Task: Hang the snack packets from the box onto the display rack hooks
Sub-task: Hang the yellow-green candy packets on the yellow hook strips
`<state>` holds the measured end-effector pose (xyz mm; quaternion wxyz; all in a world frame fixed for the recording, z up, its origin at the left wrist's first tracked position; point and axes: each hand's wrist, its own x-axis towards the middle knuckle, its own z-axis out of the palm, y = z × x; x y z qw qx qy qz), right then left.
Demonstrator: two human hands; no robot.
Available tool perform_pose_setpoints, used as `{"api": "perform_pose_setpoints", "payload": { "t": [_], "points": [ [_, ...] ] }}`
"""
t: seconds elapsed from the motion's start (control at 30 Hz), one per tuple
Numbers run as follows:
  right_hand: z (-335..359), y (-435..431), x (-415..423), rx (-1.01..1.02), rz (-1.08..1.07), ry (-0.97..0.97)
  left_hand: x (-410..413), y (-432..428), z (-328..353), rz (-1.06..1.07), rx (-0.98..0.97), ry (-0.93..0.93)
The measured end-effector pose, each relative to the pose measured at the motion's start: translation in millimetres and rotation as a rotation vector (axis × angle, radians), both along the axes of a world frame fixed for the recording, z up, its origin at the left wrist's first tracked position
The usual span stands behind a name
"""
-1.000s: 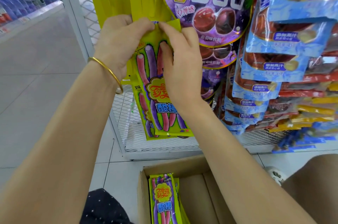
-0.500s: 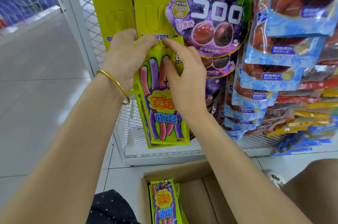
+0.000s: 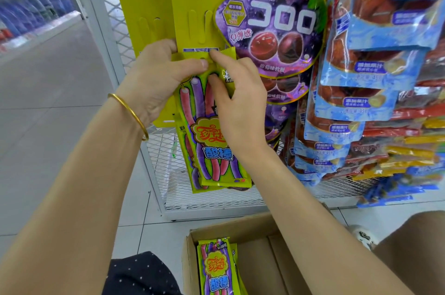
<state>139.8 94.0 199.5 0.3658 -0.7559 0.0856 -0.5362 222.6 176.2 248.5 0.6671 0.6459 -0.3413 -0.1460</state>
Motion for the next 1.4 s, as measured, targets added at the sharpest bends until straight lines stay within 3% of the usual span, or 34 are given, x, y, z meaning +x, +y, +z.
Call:
{"api": "perform_pose_setpoints", "payload": {
  "t": [0.5, 0.87, 1.4],
  "points": [
    [-9.1, 2.5, -4.0, 0.127, 0.006, -0.014, 0.9, -5.9, -5.8, -0.087, -0.074, 0.152],
    [-4.4, 7.0, 4.6, 0.118, -0.034, -0.024, 1.5, 2.6, -14.8, 0.099, -0.122, 0.0],
    [-7.6, 7.9, 9.1, 0.076, -0.083, -0.047, 0.6, -2.0, -15.0, 0.054, -0.229, 0.112]
  ]
}}
